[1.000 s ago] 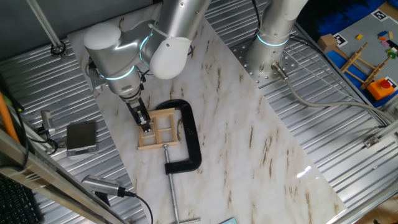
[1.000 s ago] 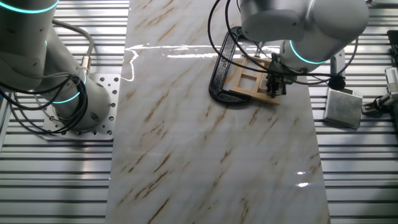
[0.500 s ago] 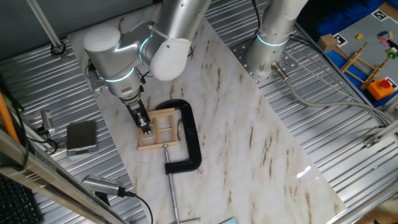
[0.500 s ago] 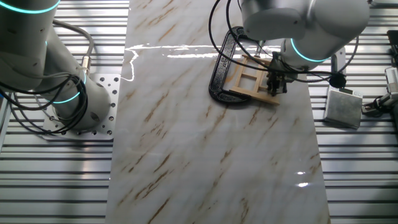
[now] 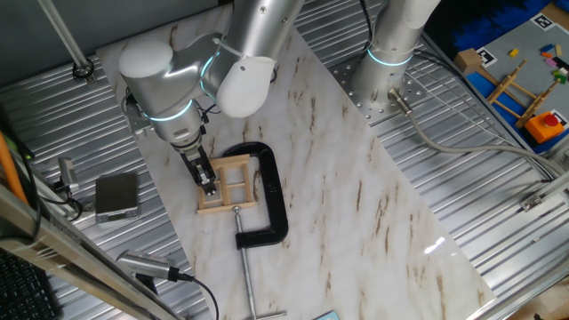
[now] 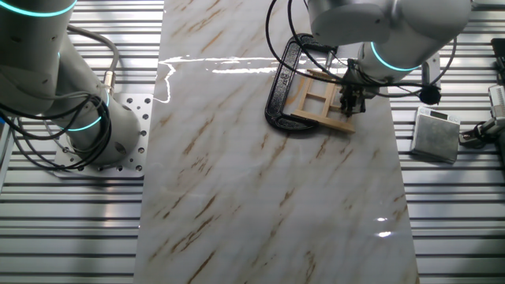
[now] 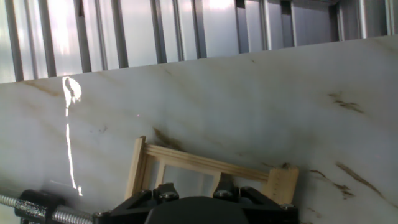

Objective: Open a sliding window

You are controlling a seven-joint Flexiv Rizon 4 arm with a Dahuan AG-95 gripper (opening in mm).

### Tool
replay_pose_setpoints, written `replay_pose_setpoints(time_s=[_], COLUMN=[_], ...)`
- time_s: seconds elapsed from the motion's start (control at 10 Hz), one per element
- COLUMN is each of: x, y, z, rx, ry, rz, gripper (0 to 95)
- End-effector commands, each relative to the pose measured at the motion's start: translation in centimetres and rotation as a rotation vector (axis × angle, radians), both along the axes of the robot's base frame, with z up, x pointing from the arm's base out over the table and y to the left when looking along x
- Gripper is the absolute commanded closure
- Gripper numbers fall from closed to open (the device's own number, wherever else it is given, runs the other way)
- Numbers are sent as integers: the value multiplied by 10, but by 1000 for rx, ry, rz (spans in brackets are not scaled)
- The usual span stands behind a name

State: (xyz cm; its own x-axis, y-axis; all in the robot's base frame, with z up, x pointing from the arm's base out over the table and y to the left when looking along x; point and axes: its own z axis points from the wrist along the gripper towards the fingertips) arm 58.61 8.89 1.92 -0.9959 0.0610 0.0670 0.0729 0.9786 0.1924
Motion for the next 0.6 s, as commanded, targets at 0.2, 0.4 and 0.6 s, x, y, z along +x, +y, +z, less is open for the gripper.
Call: replay_pose_setpoints(time_s=[0.2,0.4,0.6], x=[2,3,3], y=[4,8,8], z=[0,0,0], rx=[2,6,6], ry=[0,-1,-1], rz=[-1,-1,-1], gripper=[380,380,380])
